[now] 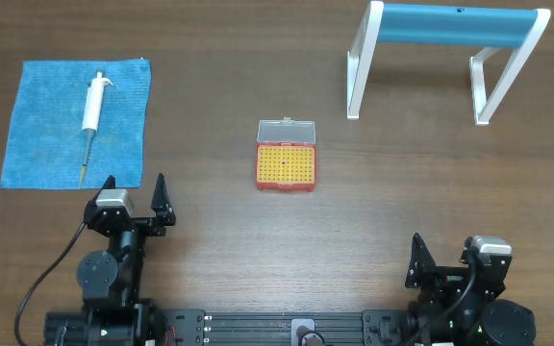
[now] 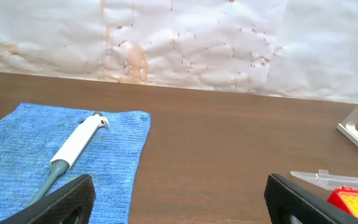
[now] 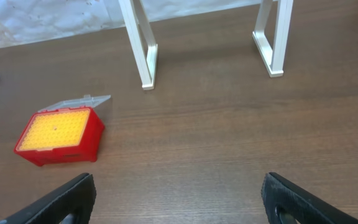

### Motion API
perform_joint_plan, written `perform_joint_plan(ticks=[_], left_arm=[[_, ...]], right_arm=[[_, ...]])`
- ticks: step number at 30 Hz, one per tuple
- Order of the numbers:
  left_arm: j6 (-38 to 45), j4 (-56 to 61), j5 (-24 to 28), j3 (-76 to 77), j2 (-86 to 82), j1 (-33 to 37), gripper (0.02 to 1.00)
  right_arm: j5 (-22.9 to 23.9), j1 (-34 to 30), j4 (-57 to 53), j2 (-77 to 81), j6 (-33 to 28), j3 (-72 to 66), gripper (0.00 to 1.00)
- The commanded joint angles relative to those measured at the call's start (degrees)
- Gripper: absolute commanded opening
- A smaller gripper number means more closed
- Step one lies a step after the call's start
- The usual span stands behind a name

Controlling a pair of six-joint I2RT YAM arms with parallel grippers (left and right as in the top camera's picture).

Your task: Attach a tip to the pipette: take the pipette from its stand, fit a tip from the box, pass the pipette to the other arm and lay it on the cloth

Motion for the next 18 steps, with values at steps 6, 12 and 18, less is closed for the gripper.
perform_joint_plan(ticks=[6, 12, 18], left_arm=[[0.74, -0.31, -0.87, -0.17, -0.44, -0.17, 0.882], [0.74, -0.31, -0.90, -0.17, -0.44, -0.17, 0.882], [0.74, -0.31, -0.87, -0.17, -0.44, -0.17, 0.882]], right_arm=[[0.70, -0.17, 0.22, 0.00, 0.04, -0.04, 0.866], [0.72, -0.07, 0.24, 0.00, 0.04, -0.04, 0.866], [0.94, -0.17, 21.31, 0.00, -7.23, -8.17, 0.864]])
